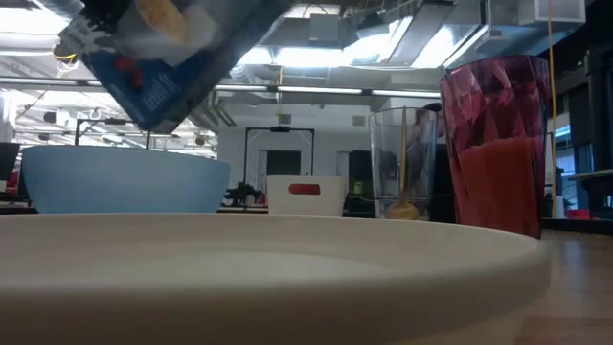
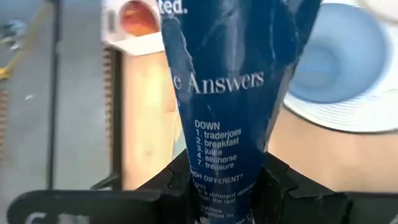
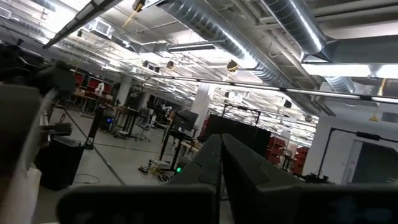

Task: Arrange a breakfast setting
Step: Pour the cereal into the blue bowl

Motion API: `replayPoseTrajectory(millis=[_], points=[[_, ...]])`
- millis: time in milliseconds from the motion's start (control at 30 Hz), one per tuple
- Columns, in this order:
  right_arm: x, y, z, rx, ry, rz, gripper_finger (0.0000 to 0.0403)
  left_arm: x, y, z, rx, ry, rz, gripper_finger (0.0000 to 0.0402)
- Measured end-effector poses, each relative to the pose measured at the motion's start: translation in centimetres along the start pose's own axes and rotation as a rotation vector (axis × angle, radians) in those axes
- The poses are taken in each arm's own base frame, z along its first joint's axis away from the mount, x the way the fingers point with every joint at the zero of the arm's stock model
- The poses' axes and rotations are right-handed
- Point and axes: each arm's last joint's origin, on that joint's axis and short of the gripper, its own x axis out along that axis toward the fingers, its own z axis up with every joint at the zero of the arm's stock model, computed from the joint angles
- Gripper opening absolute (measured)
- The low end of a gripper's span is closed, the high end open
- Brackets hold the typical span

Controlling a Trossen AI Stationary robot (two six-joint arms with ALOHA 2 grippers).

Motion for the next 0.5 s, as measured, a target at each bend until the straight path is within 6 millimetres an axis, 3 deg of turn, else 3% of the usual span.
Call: replayPoseTrajectory(millis=[333, 500], points=[[0.3, 0.3, -0.5, -0.003, 0.028, -0.022, 0.0014, -0.6, 0.2, 0.2, 0.215, 0.064, 0.104, 0.0094], [0.8, 0.8, -1.1, -0.011, 0.055, -0.009, 0.0014, -0.2, 0.3, 0.5, 0.342, 0.053, 0.049, 0.0094]])
